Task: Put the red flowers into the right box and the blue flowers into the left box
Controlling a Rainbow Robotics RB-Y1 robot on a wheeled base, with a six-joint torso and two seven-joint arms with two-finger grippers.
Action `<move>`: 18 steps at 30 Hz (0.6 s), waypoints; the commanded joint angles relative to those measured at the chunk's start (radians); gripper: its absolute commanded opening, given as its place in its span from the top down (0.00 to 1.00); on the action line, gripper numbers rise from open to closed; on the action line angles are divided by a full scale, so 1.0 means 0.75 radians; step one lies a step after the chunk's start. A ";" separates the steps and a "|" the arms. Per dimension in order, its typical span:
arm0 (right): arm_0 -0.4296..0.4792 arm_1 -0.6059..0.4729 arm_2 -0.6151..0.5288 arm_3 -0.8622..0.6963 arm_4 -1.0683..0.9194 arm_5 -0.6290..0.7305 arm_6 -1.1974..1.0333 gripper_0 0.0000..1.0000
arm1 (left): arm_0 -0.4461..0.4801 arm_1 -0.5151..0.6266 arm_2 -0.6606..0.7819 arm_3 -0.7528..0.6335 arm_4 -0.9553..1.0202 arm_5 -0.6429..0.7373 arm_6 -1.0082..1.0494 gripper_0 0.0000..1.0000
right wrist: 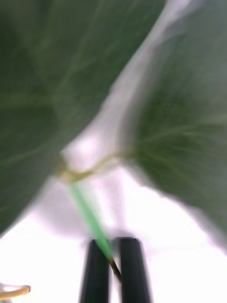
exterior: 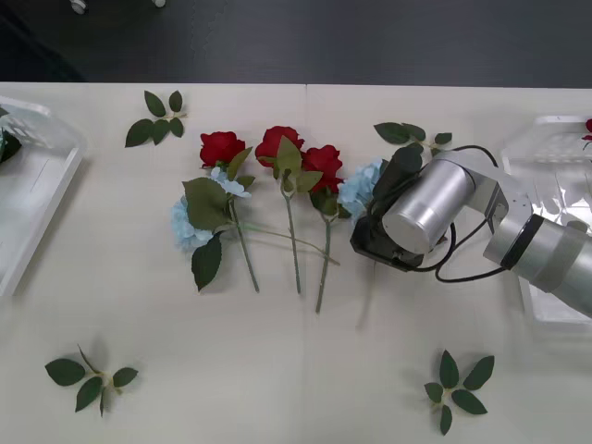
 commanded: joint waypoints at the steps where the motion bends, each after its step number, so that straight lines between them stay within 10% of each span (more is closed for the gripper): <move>1: -0.043 -0.024 -0.066 -0.040 0.040 0.005 -0.005 1.00 | -0.033 0.108 0.006 0.113 -0.011 -0.048 -0.239 1.00; 18: 0.133 -0.270 -0.559 -0.832 0.065 0.367 0.087 1.00 | -0.172 0.223 0.008 0.599 0.046 -0.244 -0.775 1.00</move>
